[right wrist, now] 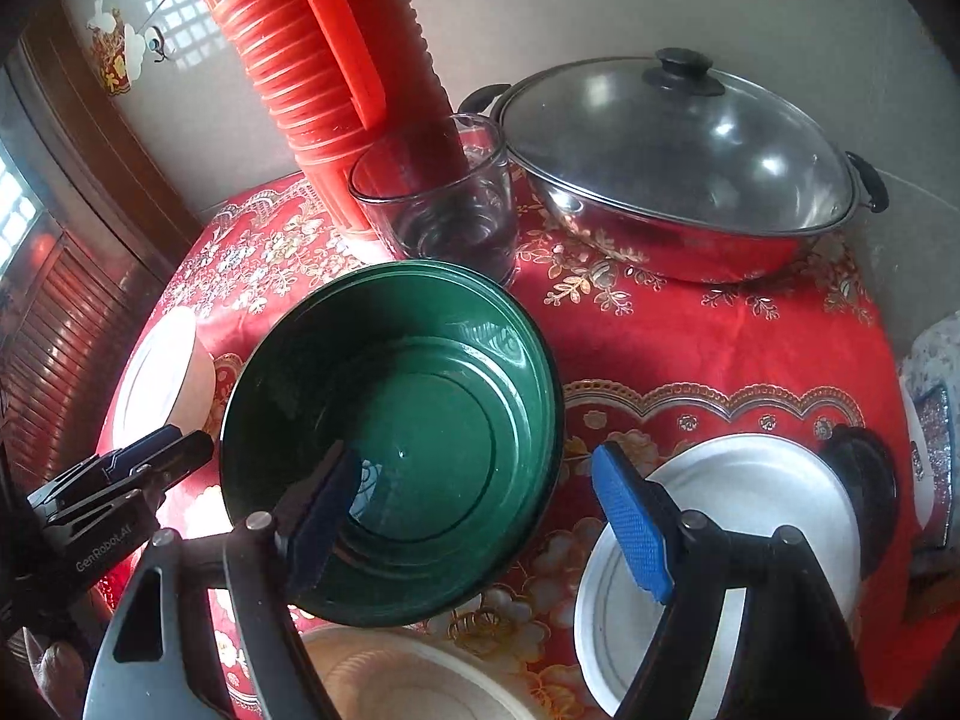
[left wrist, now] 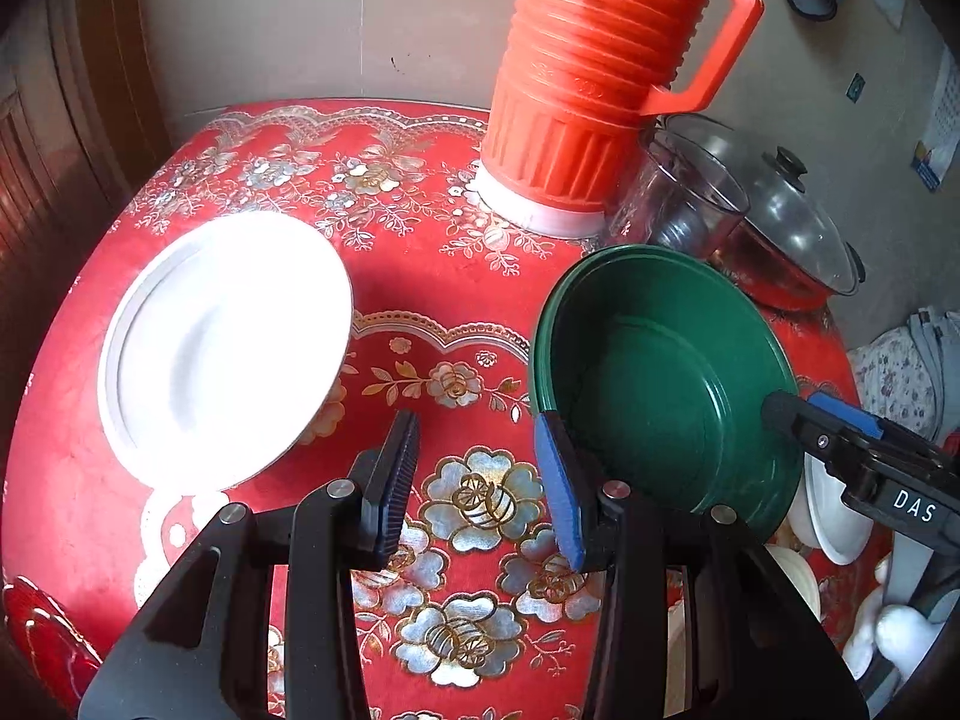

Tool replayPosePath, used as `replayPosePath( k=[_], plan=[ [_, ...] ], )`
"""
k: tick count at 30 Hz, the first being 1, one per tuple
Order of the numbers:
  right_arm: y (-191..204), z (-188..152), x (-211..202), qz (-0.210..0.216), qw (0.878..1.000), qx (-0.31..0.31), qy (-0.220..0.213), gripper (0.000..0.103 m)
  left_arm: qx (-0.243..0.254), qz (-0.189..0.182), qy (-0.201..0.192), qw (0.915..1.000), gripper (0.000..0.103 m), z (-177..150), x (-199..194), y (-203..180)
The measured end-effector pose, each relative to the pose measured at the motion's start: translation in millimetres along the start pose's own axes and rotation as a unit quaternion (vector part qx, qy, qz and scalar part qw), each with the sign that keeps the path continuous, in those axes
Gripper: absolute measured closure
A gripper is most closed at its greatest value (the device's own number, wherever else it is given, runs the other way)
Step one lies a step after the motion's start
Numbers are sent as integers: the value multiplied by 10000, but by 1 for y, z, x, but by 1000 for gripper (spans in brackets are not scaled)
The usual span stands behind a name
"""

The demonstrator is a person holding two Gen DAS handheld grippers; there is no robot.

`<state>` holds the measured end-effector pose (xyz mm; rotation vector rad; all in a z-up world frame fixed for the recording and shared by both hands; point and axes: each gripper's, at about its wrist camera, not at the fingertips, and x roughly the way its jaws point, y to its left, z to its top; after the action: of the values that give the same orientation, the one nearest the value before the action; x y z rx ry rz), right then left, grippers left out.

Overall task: Organize plates and bowls
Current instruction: 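Shift both grippers to the green basin and grasp its rim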

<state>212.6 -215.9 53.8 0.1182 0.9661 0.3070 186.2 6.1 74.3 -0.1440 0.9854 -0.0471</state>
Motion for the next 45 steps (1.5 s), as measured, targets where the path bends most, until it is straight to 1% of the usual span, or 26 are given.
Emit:
replayPosePath(
  k=[9, 15, 22, 29, 37, 38, 40, 41, 43, 44, 45],
  plan=[
    [-4, 6, 8, 57, 10000, 49, 64, 23, 77, -130, 96, 9998, 63, 6, 13, -19],
    [-9, 9, 16, 103, 9998, 69, 127, 23, -57, -213, 262, 9994, 63, 11, 28, -20],
    [-8, 11, 24, 124, 9998, 22, 178, 23, 10, -187, 398, 9990, 63, 10, 41, -26],
    [-4, 13, 28, 42, 9997, -96, 203, 24, 58, -111, 464, 9988, 63, 9, 48, -28],
    [-7, 15, 30, 2, 9997, -117, 208, 24, 181, -19, 530, 9984, 63, 6, 58, -30],
    [-7, 16, 30, 2, 9997, -132, 203, 26, 185, -40, 552, 9983, 63, 5, 59, -31],
    [-7, 16, 30, 23, 9996, -203, 190, 39, 194, -65, 572, 9982, 63, 3, 62, -31],
    [-6, 16, 31, 24, 9995, -228, 196, 41, 178, -94, 573, 9982, 63, 2, 63, -30],
    [-5, 17, 32, -6, 9994, -274, 209, 49, 164, -171, 557, 9982, 63, 0, 64, -29],
    [-5, 17, 33, -28, 9993, -296, 212, 51, 196, -147, 524, 9983, 66, 0, 64, -30],
    [-5, 16, 33, -43, 9993, -310, 198, 56, 273, -61, 513, 9983, 72, -1, 65, -32]
  ],
)
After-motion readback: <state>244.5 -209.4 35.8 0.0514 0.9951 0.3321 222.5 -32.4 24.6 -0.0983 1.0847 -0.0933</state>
